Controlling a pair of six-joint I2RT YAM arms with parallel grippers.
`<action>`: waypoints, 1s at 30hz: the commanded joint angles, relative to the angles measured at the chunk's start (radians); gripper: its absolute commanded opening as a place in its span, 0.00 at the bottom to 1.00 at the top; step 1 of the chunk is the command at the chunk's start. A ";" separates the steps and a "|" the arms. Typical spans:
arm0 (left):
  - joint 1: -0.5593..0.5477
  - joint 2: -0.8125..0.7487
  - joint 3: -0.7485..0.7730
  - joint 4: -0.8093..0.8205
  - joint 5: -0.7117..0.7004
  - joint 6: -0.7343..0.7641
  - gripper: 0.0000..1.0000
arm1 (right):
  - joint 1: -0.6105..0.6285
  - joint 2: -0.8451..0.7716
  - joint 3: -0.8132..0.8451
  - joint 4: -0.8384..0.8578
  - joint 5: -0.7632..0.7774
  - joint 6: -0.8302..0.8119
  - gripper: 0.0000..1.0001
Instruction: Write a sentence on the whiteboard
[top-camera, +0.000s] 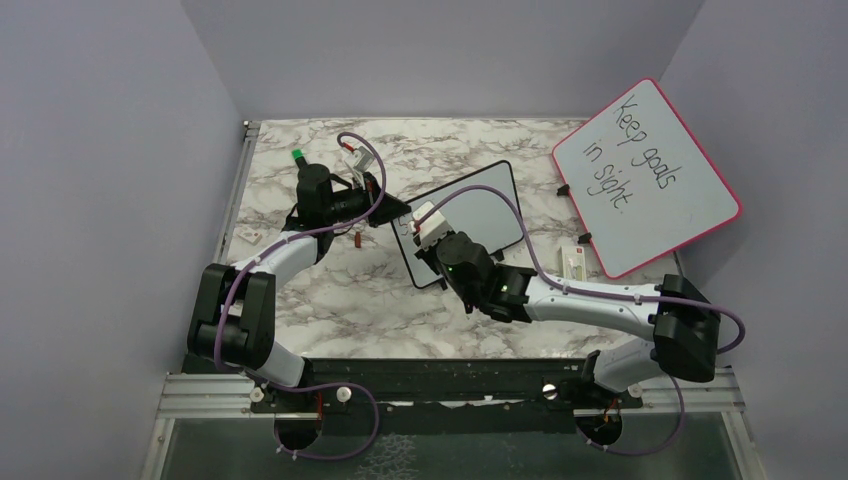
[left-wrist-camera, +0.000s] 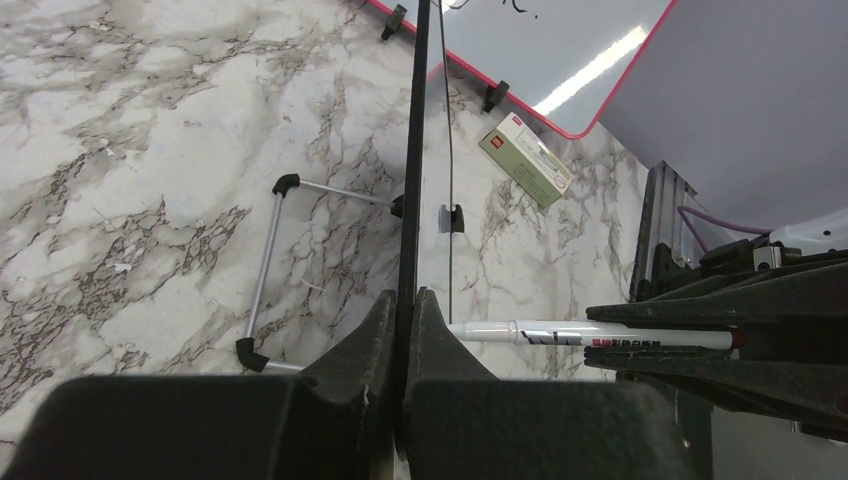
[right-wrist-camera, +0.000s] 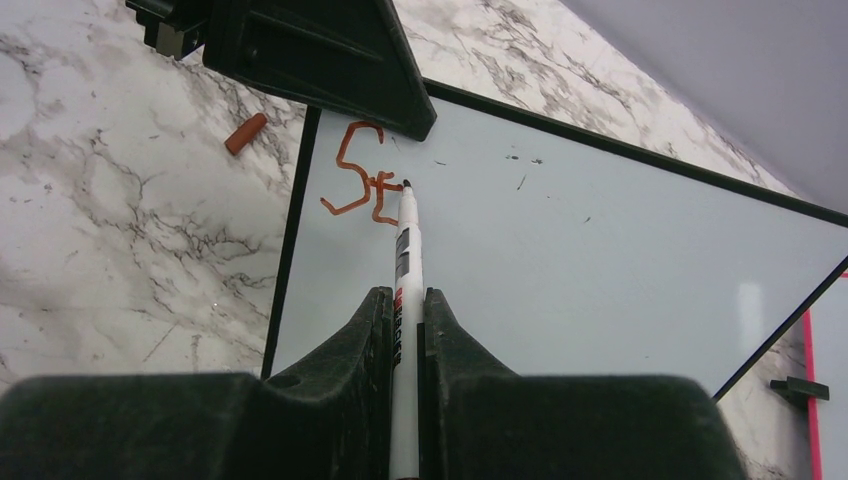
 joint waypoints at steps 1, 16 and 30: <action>-0.010 0.033 -0.011 -0.098 -0.046 0.047 0.00 | -0.009 0.013 0.017 0.024 0.008 0.000 0.01; -0.009 0.034 -0.010 -0.101 -0.047 0.047 0.00 | -0.016 0.000 0.005 -0.043 0.020 0.041 0.01; -0.010 0.033 -0.011 -0.103 -0.052 0.047 0.00 | -0.016 -0.026 -0.014 -0.107 -0.004 0.071 0.01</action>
